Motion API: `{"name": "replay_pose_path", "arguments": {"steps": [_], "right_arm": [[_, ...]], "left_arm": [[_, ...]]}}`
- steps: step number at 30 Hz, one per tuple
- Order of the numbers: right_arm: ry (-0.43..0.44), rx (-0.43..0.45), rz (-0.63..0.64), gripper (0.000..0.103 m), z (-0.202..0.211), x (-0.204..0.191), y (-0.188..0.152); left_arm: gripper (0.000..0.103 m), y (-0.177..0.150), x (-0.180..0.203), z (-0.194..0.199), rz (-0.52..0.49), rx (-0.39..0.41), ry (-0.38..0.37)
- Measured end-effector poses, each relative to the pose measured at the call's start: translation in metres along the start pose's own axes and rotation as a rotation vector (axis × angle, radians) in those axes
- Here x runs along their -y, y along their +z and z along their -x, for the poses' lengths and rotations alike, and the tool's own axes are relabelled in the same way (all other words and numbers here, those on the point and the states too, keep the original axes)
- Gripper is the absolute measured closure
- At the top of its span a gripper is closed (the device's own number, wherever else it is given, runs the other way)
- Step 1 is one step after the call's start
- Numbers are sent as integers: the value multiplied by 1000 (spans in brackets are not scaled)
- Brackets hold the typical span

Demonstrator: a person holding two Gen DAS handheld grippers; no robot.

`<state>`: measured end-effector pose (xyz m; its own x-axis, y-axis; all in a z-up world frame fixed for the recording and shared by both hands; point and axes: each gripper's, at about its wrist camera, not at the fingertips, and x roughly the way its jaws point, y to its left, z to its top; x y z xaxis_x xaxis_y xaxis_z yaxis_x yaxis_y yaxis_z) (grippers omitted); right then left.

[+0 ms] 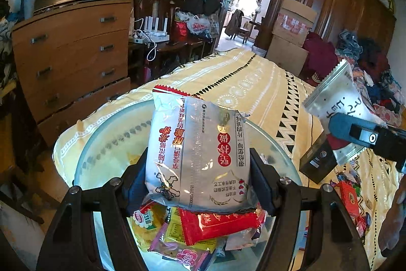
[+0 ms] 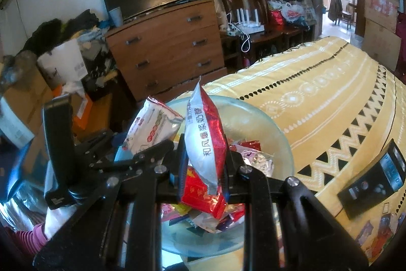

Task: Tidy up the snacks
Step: 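Lower the packets into the glass bowl and open both grippers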

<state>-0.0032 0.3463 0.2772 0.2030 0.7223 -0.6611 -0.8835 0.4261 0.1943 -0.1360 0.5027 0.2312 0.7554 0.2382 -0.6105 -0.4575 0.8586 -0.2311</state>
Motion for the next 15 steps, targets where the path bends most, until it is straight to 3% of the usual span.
{"name": "replay_pose_path", "arguments": {"steps": [15], "right_arm": [[-6,-10,-3,79,-8,-4,3]], "left_arm": [[31,0,0,-2,1,-4,-2]]}}
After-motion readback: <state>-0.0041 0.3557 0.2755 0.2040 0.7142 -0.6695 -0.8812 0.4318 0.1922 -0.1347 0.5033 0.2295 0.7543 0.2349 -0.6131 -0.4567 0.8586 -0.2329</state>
